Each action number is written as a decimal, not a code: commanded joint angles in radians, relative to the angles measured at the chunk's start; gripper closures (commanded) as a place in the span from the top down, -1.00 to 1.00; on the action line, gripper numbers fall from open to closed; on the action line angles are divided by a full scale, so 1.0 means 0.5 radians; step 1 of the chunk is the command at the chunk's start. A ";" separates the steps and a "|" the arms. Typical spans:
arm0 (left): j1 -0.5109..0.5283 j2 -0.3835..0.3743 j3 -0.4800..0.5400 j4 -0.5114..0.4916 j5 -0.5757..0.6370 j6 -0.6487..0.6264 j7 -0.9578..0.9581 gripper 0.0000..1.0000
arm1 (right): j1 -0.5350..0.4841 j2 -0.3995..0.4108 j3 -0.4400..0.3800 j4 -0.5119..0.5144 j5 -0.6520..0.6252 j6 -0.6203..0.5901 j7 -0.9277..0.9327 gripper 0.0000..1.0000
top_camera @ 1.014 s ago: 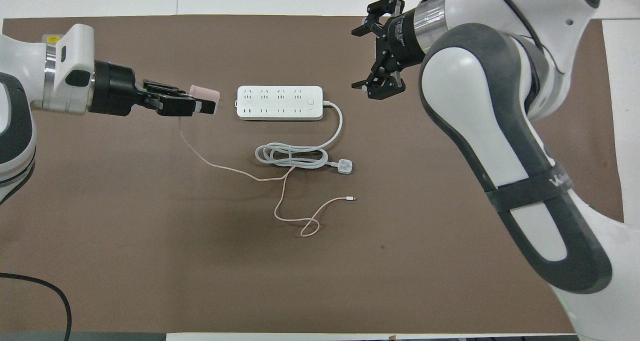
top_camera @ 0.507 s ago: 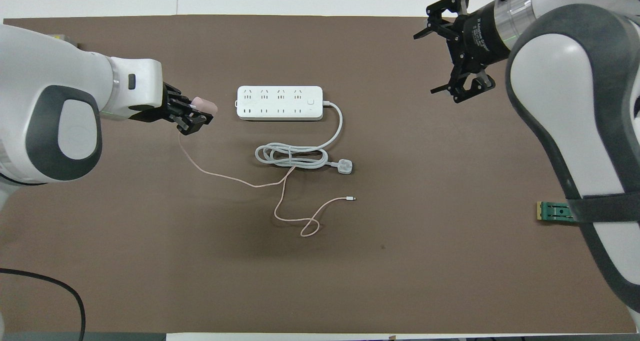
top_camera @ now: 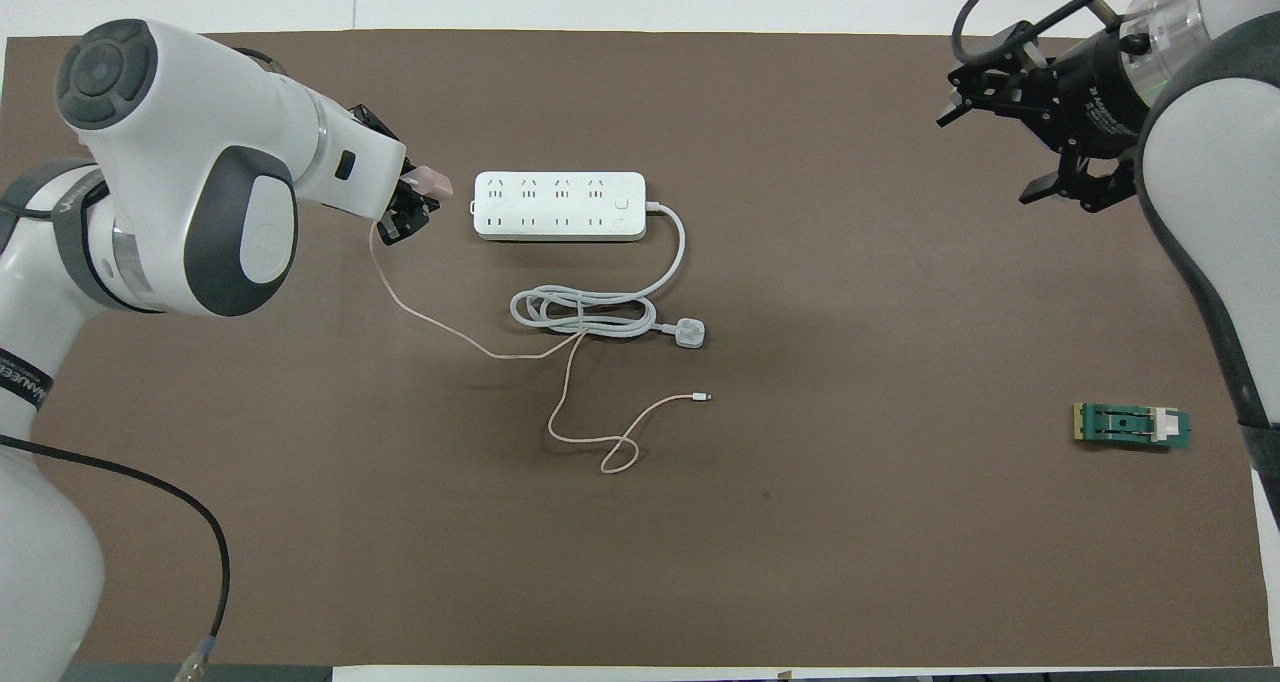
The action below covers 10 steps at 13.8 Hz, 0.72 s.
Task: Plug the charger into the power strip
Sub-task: 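Align the pink charger with a power strip socket using the left gripper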
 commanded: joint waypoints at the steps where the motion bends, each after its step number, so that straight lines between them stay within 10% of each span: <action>1: -0.064 0.127 0.023 0.077 0.182 0.088 0.051 -1.00 | -0.012 -0.080 0.009 -0.022 -0.186 -0.063 -0.434 1.00; 10: -0.255 0.321 0.029 0.203 0.449 0.076 -0.007 -1.00 | -0.094 -0.497 0.006 -0.371 -0.423 -0.072 -1.454 1.00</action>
